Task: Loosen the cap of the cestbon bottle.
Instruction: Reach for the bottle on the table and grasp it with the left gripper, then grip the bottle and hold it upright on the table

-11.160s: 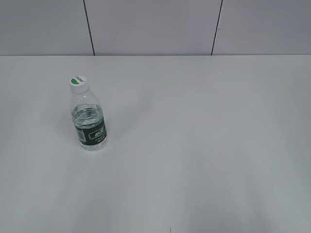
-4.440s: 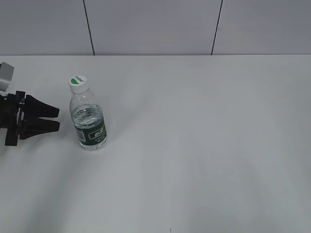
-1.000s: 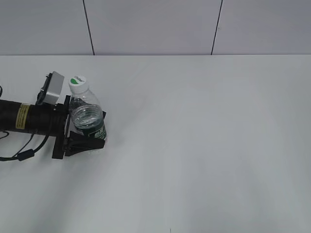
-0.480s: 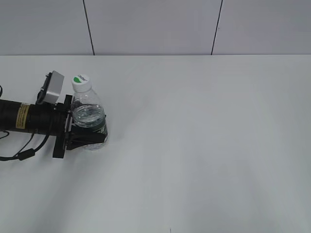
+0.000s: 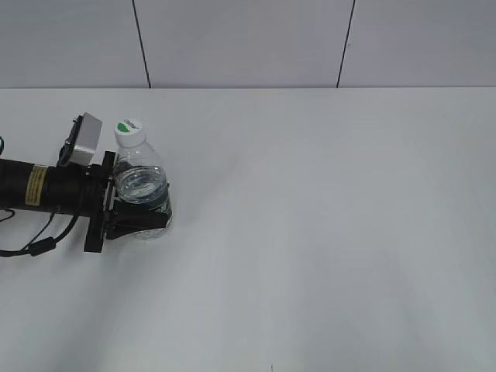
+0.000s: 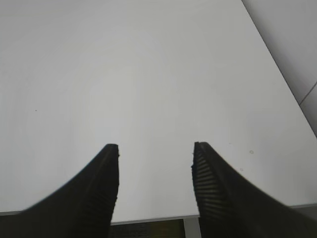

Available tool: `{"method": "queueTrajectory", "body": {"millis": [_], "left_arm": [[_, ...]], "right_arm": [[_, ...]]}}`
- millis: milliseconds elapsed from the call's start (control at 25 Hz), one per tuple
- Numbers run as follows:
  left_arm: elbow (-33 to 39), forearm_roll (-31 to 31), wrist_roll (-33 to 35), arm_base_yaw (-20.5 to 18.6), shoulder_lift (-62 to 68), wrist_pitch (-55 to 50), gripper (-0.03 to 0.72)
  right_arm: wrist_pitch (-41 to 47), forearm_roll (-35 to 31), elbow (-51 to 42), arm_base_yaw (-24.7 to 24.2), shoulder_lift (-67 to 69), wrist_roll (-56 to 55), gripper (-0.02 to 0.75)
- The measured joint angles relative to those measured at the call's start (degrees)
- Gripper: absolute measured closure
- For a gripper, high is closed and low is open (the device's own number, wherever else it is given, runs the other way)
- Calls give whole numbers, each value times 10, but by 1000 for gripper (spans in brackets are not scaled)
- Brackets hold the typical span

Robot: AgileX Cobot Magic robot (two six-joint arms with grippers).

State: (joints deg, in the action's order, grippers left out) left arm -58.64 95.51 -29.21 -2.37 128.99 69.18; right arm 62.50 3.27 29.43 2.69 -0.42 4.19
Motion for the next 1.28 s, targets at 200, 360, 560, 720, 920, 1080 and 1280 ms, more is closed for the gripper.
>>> {"method": "queueTrajectory", "body": {"millis": [200,360,560,720,920,1080,1280], "left_arm": [[0,-5,0,0,0,0,276],[0,-44,0,4,1,-12,276],[0,-107,0,43,1,-19,276],[-12,-130,0,88,1,-20,276],[-52,-152,-4,136,1,-20,276],[-87,-172,-6,167,1,-20,276],[-131,-181,-6,202,2,-56,276]], "right_arm": [[0,0,0,0,0,0,365],[0,0,0,0,0,0,365],[0,0,0,0,0,0,365],[0,0,0,0,0,0,365],[0,0,0,0,0,0,365],[0,0,0,0,0,0,365],[0,0,0,0,0,0,365]]}}
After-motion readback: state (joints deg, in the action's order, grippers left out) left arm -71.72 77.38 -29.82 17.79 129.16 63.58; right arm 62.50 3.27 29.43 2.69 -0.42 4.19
